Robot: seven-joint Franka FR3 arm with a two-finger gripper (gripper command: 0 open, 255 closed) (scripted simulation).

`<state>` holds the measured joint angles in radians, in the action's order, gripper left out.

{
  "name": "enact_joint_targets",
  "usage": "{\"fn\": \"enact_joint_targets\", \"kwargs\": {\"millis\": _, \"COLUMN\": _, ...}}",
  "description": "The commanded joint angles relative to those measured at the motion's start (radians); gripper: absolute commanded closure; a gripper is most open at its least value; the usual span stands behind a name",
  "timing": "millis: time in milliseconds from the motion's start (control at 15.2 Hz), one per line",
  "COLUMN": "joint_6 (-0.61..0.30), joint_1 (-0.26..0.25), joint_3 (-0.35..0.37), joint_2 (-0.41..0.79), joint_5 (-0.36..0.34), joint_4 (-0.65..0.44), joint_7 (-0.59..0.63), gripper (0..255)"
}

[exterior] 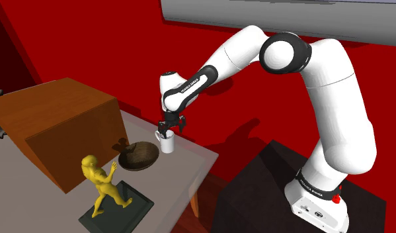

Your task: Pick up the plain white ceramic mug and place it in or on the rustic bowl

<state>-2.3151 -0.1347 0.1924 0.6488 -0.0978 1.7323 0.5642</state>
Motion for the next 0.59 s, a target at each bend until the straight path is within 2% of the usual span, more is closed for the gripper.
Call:
{"fn": "enact_joint_targets", "kwargs": {"millis": 0, "joint_6": 0.000, "joint_1": 0.000, "joint_3": 0.000, "joint_2": 0.000, "joint_5": 0.000, "joint_4": 0.000, "joint_7": 0.000, "gripper": 0}}
{"fn": "enact_joint_targets", "kwargs": {"millis": 66, "joint_6": 0.000, "joint_1": 0.000, "joint_3": 0.000, "joint_2": 0.000, "joint_5": 0.000, "joint_4": 0.000, "joint_7": 0.000, "gripper": 0}}
{"fn": "enact_joint_targets", "kwargs": {"millis": 132, "joint_6": 0.000, "joint_1": 0.000, "joint_3": 0.000, "joint_2": 0.000, "joint_5": 0.000, "joint_4": 0.000, "joint_7": 0.000, "gripper": 255}}
{"fn": "enact_joint_targets", "kwargs": {"millis": 528, "joint_6": 0.000, "joint_1": 0.000, "joint_3": 0.000, "joint_2": 0.000, "joint_5": 0.000, "joint_4": 0.000, "joint_7": 0.000, "gripper": 255}}
